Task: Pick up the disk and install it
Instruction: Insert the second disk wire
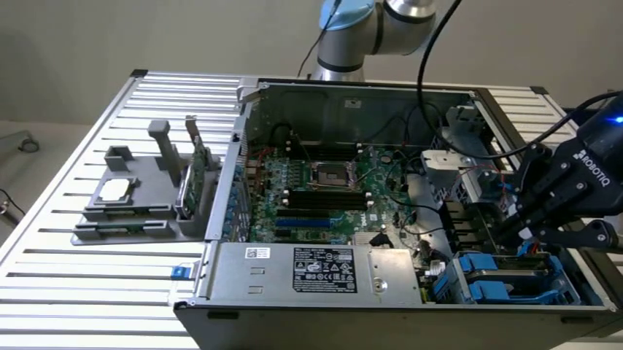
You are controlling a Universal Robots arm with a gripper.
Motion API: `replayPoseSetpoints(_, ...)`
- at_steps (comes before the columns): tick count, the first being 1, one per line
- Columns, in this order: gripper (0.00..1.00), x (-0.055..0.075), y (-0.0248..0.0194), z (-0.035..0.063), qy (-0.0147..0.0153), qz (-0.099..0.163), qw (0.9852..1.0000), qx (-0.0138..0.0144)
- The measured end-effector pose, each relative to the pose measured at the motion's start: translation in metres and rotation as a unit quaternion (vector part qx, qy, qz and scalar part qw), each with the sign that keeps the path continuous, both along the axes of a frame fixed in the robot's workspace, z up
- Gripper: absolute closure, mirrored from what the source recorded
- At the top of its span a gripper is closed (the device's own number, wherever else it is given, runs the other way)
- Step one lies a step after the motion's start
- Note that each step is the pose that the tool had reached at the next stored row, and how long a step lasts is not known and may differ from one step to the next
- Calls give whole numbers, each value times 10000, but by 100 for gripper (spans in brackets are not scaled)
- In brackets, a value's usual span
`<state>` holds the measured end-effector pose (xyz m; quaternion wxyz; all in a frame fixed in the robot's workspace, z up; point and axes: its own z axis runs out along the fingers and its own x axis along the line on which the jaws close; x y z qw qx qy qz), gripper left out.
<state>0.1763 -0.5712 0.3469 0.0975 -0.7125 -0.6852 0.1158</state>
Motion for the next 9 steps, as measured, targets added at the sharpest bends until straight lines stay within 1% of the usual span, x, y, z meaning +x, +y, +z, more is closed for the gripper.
replayPoseSetpoints(4, 84, 27, -34, -32, 51, 4, 10000, 31)
replayPoseSetpoints(6, 84, 42, -48, -43, 93, 5, 9999, 47)
replayPoseSetpoints(9, 84, 75, -55, -48, 165, 6, 9998, 60)
